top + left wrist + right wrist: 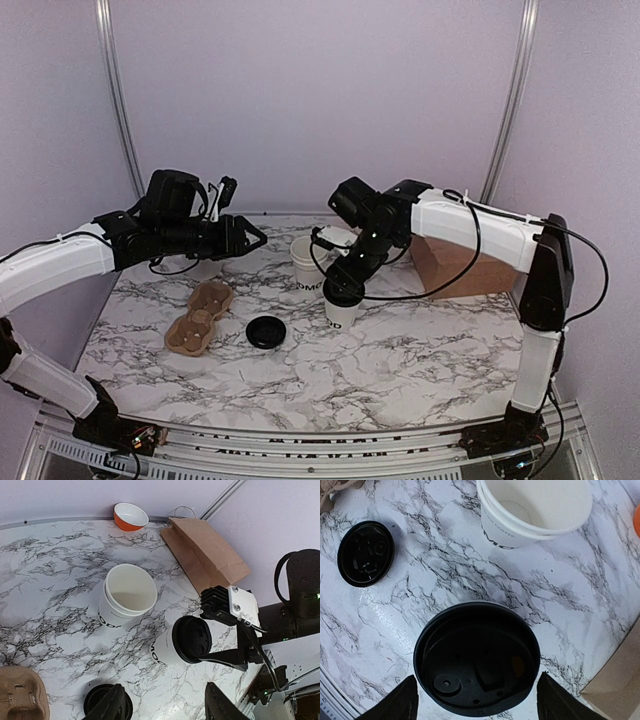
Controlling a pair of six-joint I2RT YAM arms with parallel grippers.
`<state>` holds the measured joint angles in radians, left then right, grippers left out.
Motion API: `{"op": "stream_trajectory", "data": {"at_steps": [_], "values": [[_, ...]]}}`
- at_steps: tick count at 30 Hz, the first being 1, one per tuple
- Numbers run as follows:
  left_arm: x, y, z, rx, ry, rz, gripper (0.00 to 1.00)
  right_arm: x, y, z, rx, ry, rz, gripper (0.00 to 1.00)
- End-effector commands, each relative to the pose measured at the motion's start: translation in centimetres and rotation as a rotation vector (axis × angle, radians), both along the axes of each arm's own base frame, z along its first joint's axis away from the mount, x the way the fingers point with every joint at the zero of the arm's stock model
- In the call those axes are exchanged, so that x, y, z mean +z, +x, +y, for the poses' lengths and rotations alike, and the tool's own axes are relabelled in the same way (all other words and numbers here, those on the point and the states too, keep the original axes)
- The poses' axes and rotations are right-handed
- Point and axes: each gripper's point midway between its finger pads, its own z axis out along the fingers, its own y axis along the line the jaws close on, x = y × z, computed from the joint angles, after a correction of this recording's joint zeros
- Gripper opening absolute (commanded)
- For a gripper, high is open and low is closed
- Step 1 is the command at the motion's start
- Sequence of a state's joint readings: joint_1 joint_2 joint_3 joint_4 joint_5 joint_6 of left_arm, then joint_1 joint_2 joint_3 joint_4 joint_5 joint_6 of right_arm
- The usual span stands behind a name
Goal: Pack the takeout coffee
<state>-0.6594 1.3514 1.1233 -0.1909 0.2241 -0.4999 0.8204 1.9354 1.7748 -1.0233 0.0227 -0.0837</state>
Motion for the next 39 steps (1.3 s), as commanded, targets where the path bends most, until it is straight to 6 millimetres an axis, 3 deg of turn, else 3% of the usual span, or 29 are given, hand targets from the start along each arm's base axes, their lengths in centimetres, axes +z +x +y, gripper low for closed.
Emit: {"op": "stream_trajectory", "data": {"at_steps": [1, 7, 12, 14, 21, 26, 32, 36, 39], "values": [[0.1, -0.4, 0.1, -0.008, 0.008, -0.007, 0.55, 1.8, 0.4, 0.5, 0.011, 0.004, -0.038, 0.78], [-0.1, -0.4, -0.1, -0.018, 0.008, -0.002, 0.55, 1.8, 0.8, 0.4, -0.005, -0.007, -0.051, 0.78], [-1.1, -0.2, -0.7, -0.023, 0.017, 0.025, 0.55, 3.8, 1.8, -0.1, -0.064, 0.047, -0.087, 0.79], [-1.7, -1.0, -2.3, -0.054, 0.021, 0.039, 0.55, 4.6, 2.4, -0.6, -0.1, 0.105, -0.103, 0.8], [-3.2, -0.6, -5.2, -0.04, 0.018, 0.083, 0.54, 6.1, 3.5, -3.2, -0.265, 0.353, -0.127, 0.81], [-4.5, 0.1, -7.3, -0.009, 0.009, 0.121, 0.51, 6.9, 3.8, -5.1, -0.365, 0.531, -0.145, 0.74], [-6.2, 0.8, -9.9, 0.011, 0.016, 0.155, 0.47, 4.4, 3.6, -7.0, -0.461, 0.586, -0.075, 0.6], [-7.4, 1.6, -10.9, 0.03, 0.029, 0.172, 0.42, 2.8, 3.7, -7.1, -0.486, 0.598, -0.054, 0.46], [-8.2, 2.0, -11.3, 0.041, 0.04, 0.185, 0.4, 2.4, 4.2, -7.4, -0.508, 0.624, -0.048, 0.43]]}}
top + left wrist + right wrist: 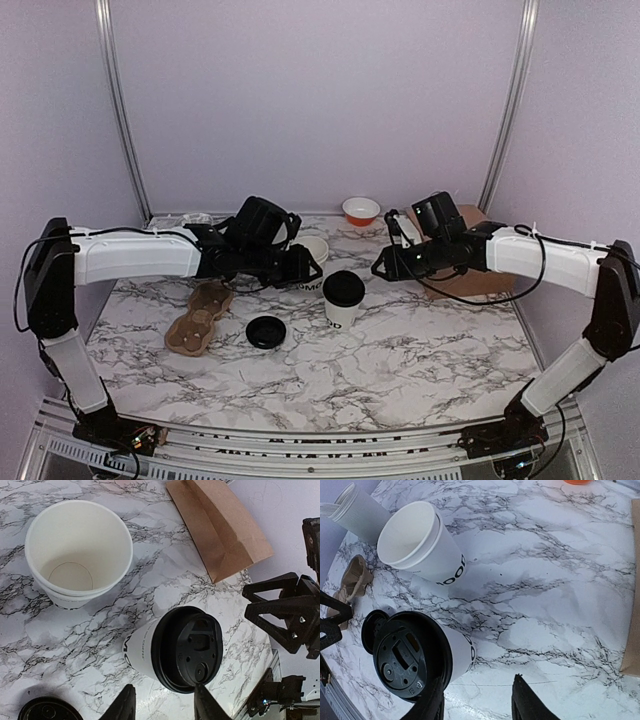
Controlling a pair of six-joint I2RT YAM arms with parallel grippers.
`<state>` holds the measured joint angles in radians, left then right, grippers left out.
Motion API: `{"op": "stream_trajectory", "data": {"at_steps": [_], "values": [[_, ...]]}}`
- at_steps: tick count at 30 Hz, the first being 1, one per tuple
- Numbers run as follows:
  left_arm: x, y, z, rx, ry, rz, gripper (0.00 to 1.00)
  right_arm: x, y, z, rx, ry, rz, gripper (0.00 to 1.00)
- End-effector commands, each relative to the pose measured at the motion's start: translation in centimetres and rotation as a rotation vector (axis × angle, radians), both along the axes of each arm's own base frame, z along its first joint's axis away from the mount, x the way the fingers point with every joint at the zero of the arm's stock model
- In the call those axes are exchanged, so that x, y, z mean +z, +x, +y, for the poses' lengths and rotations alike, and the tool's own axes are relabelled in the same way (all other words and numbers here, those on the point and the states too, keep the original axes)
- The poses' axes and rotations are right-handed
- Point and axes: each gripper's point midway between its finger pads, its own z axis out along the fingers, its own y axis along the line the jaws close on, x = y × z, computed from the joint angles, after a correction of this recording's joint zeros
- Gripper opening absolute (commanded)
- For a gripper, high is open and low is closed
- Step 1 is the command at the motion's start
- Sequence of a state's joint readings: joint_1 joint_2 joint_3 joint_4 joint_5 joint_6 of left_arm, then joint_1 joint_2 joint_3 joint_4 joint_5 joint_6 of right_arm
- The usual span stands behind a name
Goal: Pack the takeout coffee
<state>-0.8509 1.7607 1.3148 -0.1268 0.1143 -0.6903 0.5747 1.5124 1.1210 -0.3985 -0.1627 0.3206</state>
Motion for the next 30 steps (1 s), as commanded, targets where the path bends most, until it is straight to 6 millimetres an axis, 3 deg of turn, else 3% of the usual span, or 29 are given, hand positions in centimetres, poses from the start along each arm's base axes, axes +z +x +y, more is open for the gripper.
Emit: {"op": "stream_trajectory", "data": {"at_steps": [1, 30], "values": [[0.1, 1.3, -0.8, 0.042, -0.011, -0.013, 0.39, 0.9, 1.6, 0.4, -0.036, 0.104, -0.025, 0.43], [-2.4, 1.8, -2.5, 0.013, 0.032, 0.017, 0.34, -2.6, 0.6, 1.8, 0.009, 0.109, 0.079, 0.37]]}}
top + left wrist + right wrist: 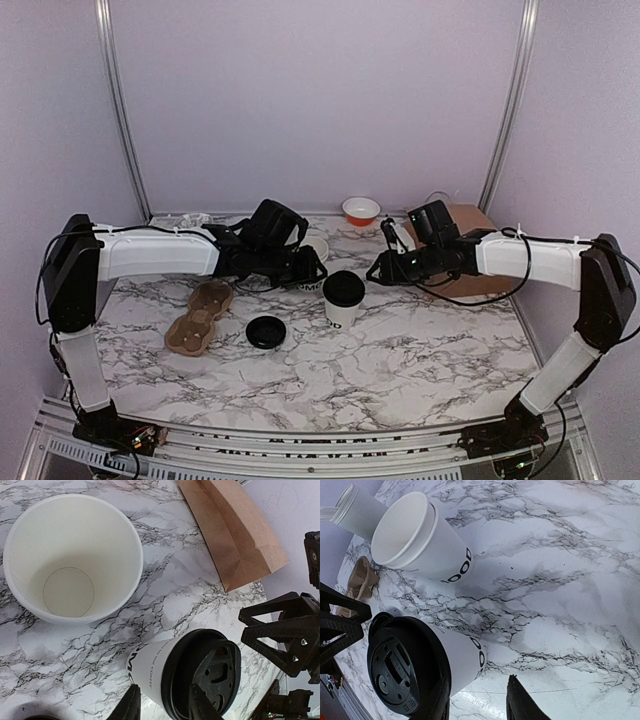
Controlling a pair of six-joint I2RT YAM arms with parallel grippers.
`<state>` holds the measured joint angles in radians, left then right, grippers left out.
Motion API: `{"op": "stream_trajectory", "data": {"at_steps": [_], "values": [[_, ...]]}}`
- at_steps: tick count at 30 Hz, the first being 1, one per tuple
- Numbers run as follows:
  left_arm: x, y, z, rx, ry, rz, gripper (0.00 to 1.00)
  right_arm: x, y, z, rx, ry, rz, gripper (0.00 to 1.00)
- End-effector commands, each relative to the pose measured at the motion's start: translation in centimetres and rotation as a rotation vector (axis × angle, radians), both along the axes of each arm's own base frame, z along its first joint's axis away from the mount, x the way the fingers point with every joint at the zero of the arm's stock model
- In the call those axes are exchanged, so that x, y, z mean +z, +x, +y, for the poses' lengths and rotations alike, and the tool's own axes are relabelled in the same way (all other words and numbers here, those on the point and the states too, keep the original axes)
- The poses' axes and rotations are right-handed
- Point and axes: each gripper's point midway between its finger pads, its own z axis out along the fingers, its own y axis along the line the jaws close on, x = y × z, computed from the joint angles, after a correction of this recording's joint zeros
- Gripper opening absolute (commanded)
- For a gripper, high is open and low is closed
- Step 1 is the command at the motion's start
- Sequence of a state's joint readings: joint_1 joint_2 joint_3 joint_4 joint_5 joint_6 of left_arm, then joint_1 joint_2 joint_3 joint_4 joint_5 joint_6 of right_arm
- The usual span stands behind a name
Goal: Pack the takeout coffee
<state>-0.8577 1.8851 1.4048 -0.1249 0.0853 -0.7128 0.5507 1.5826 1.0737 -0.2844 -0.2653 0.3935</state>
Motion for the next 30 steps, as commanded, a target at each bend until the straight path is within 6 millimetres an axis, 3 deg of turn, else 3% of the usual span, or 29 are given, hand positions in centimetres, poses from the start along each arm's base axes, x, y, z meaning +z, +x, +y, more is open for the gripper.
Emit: {"op": "stream_trajectory", "data": {"at_steps": [1, 30], "values": [[-0.3, -0.1, -0.7, -0.019, 0.007, -0.001, 0.34, 0.1, 0.1, 0.7, 0.013, 0.014, -0.004, 0.37], [-1.9, -0.8, -0.7, -0.034, 0.061, 0.011, 0.29, -0.7, -0.4, 1.9, 0.05, 0.007, 0.008, 0.36]]}}
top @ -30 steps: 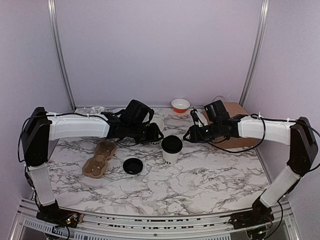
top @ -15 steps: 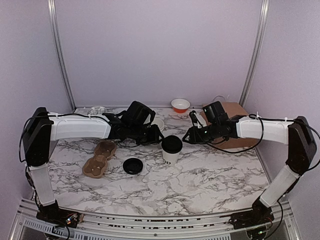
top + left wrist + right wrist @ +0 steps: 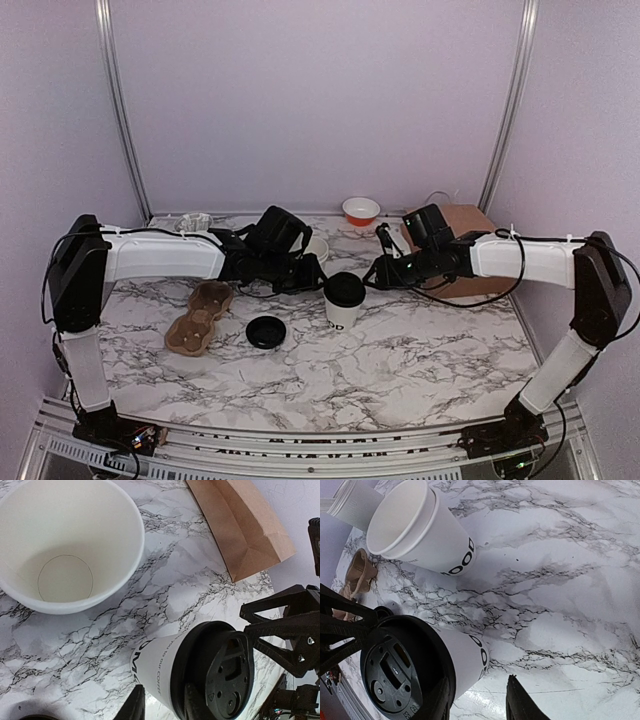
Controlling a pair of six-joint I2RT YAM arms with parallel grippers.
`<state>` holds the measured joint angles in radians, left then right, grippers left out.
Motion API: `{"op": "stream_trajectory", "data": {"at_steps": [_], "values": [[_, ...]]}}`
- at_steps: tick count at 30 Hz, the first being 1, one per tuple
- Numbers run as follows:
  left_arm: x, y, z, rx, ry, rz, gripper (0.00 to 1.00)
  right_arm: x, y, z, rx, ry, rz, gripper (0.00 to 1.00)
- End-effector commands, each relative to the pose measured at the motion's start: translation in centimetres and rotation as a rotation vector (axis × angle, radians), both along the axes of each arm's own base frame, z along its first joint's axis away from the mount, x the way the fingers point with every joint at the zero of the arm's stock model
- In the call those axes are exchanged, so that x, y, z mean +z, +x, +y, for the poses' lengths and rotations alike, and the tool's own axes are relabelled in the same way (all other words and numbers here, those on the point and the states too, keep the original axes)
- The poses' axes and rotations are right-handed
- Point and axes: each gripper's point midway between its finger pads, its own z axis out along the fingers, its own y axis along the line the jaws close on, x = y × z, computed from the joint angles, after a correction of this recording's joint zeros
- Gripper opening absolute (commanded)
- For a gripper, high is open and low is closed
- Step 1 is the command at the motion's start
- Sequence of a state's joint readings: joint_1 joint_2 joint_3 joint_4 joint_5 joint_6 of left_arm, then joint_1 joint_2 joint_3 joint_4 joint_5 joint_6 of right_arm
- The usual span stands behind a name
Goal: Pack the takeout coffee
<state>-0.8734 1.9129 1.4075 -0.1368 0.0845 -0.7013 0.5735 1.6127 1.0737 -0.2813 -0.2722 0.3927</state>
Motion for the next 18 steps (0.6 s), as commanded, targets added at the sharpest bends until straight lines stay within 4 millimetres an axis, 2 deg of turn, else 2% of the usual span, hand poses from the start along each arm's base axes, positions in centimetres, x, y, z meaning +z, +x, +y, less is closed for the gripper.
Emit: {"op": "stream_trajectory", "data": {"at_steps": [1, 8, 18], "values": [[-0.3, -0.1, -0.2, -0.011, 0.03, -0.007, 0.28, 0.5, 0.1, 1.0, 0.024, 0.019, -0.016, 0.36], [-0.2, -0.2, 0.0, -0.014, 0.045, -0.02, 0.28, 0.7, 0.2, 1.2, 0.022, 0.007, -0.02, 0.36], [3.0, -0.1, -0.3, -0.026, 0.006, -0.06, 0.29, 2.0, 0.9, 0.2, -0.034, -0.015, -0.058, 0.38]]}}
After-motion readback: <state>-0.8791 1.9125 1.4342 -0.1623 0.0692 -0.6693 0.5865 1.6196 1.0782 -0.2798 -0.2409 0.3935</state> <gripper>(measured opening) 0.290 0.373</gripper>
